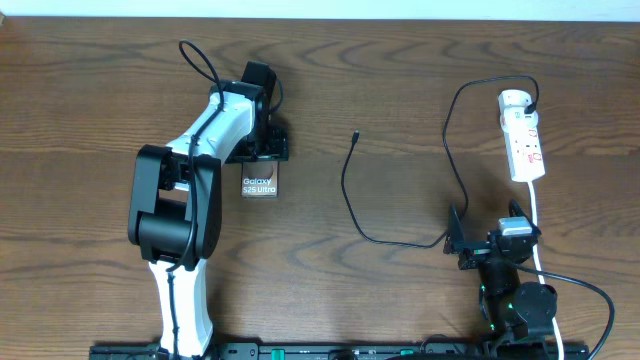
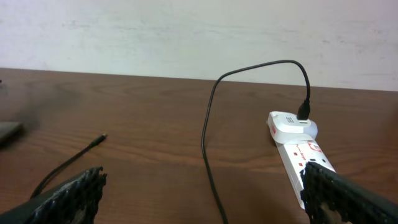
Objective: Plug charger to phone and switch on socket
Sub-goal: 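Close the left gripper on the phone's long edges and hold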
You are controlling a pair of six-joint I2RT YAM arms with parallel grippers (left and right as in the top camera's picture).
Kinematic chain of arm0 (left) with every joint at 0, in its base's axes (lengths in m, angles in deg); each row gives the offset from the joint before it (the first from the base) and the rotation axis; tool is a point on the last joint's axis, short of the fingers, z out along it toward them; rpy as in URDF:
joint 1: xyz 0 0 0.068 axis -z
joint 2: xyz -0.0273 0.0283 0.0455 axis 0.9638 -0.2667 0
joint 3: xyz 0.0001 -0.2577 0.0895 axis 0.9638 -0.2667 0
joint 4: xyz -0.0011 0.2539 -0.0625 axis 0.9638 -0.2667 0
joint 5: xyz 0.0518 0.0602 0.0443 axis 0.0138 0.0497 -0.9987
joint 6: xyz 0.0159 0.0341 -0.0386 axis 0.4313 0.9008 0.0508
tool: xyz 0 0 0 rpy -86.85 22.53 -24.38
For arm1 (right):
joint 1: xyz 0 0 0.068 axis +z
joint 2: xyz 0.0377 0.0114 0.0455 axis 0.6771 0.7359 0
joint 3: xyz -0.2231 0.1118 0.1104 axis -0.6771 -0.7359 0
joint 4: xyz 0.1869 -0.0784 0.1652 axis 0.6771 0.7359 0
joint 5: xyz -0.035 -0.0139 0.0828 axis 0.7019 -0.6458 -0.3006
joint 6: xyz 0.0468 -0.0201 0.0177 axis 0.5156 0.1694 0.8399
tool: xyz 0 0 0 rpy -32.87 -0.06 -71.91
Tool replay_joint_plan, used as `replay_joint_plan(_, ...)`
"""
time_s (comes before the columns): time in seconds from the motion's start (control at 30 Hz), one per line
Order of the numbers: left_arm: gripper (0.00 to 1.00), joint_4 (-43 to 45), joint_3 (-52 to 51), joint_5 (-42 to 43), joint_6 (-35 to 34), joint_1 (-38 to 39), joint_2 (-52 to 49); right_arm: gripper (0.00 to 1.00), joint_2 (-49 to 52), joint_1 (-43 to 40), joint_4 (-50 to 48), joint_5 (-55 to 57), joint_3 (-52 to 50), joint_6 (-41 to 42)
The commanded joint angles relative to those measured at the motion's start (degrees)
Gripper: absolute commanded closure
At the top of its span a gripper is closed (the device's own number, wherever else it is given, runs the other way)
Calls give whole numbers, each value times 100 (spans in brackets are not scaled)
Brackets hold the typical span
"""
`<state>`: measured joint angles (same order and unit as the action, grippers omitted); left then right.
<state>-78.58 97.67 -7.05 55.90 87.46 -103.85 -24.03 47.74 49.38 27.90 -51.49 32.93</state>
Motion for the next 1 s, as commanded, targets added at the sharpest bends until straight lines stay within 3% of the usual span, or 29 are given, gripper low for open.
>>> replay_joint_plan(0.0, 17, -13, -122, -96, -74, 2, -79, 1, -31, 55, 26, -13, -7, -7)
replay_joint_plan(0.97, 16, -166, -122, -96, -66, 2, -79, 1, -31, 55, 26, -13, -7, -7)
